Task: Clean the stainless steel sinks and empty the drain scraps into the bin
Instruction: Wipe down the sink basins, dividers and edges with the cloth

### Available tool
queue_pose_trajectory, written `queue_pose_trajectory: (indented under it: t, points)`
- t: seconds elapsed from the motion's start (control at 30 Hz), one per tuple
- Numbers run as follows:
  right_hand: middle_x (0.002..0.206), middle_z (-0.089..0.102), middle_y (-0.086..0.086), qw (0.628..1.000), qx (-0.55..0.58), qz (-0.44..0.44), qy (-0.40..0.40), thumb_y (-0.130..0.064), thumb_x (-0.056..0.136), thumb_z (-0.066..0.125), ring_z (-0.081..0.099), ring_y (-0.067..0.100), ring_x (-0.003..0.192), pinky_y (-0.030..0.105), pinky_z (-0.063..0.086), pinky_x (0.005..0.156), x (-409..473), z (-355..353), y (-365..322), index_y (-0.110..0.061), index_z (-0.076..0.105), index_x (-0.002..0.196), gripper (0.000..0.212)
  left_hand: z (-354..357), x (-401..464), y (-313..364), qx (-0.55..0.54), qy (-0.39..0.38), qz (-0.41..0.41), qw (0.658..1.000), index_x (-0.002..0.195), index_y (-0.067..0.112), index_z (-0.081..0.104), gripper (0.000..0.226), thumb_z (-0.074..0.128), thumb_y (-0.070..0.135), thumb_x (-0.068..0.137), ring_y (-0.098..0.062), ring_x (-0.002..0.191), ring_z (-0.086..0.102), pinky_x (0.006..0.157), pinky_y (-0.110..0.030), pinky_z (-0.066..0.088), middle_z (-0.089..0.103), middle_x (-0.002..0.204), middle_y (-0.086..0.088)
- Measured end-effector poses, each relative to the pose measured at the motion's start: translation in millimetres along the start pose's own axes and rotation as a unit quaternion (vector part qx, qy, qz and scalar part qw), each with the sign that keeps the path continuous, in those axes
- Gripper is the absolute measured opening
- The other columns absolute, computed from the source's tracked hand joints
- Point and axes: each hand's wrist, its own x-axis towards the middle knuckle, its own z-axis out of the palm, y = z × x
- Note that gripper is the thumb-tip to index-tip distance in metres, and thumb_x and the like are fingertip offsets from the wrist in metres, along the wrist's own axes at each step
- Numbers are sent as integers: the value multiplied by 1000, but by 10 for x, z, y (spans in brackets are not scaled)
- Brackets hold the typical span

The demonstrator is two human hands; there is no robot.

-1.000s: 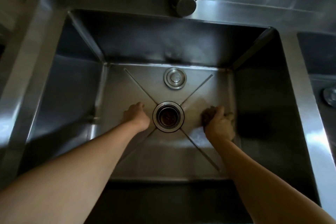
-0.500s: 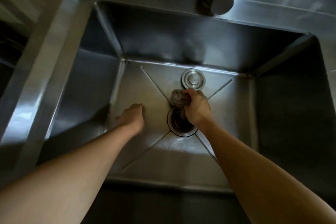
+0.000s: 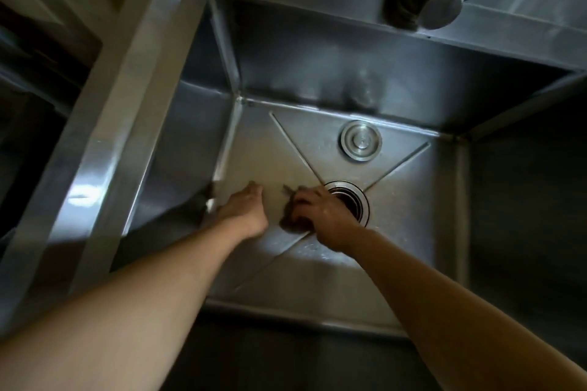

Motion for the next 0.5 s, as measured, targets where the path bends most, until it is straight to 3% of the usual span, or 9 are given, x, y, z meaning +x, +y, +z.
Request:
queue_pose_trajectory:
  t: [0.1,0.2,0.3,0.4,0.5]
  points:
    - [139,43,2,990,-50,54,-120,-13,90,55,36,30,122,43,39,99,-303,-59,-30,-17,65,118,30,47,-115,-25,15,-7,12,1000,148,18,23,64,44,7,88,-28,135,39,107,-40,37,29,153,-4]
    - [141,39,3,976,-99,136,-136,-18,91,55,33,31,126,42,43,98,-454,-180,-161,-17,62,122,32,131,-209,-105,30,-40,14,999,145,21,27,55,44,15,93,-29,133,41,107,-43,37,31,152,-4]
    - [142,37,4,988,-90,70,-108,-17,92,52,30,28,128,38,41,99,-464,-152,-319,-19,53,130,38,187,-272,-158,22,-72,7,997,140,20,30,48,41,19,94,-33,130,43,106,-45,37,35,150,-11]
    - [146,30,5,976,-125,-28,-174,-25,94,53,26,27,135,38,36,106,-387,22,-419,-22,49,136,42,184,-309,-164,17,-91,28,995,152,15,15,60,37,12,96,-27,143,25,115,-39,25,9,160,-5]
    - [150,25,7,975,-151,8,-161,-25,95,51,26,30,134,41,40,102,-360,79,-275,-22,48,135,40,171,-302,-171,16,-96,40,994,153,15,11,63,36,9,95,-24,145,19,117,-35,20,1,161,-1]
